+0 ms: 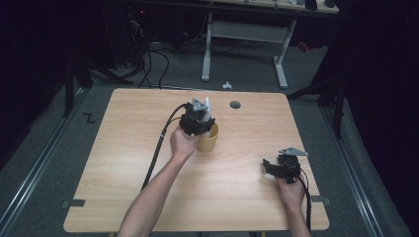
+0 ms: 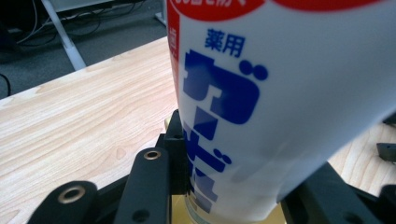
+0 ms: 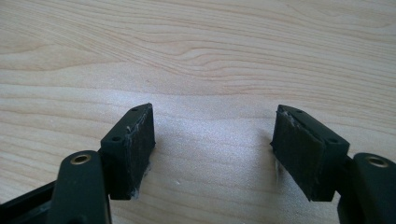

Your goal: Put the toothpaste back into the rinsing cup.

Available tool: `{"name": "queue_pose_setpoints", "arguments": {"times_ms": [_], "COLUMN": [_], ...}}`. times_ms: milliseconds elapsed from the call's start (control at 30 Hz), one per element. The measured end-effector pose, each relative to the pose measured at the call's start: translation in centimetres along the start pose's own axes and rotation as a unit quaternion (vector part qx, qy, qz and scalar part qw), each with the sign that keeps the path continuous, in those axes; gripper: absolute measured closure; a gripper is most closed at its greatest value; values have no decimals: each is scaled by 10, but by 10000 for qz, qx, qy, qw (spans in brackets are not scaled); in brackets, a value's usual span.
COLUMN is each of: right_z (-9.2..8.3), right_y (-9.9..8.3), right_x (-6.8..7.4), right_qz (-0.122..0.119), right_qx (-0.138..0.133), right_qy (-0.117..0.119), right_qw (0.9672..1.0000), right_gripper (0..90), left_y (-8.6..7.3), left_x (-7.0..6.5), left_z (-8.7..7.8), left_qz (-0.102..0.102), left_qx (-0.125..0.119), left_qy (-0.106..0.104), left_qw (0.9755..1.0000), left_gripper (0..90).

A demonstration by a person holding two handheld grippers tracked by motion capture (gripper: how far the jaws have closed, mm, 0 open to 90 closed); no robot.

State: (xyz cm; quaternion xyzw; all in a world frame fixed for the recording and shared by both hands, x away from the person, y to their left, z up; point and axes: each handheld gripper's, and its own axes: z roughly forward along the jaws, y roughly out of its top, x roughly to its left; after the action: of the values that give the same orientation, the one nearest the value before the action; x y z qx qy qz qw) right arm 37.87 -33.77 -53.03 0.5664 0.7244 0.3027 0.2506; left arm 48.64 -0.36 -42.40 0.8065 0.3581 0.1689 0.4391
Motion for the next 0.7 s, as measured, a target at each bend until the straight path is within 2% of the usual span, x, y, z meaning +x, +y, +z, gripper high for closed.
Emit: {"name": "queue_pose_setpoints", "arguments": {"times_ms": [467, 700], "right_z": [0, 0], "right_y": [0, 0], "right_x": [0, 0], "right_qz": [-2, -1], "right_qx": [-1, 0], "right_qy": [2, 2], "right_qw": [10000, 10000], "right_gripper": [300, 300], "left_y": [-9, -10], "left_x": [3, 1], "left_z": [7, 10], "left_qz": [-76, -39], "left_qx": [111, 179], "left_qy": [48, 34], "left_qw": [9999, 9998], "left_gripper": [632, 628]}}
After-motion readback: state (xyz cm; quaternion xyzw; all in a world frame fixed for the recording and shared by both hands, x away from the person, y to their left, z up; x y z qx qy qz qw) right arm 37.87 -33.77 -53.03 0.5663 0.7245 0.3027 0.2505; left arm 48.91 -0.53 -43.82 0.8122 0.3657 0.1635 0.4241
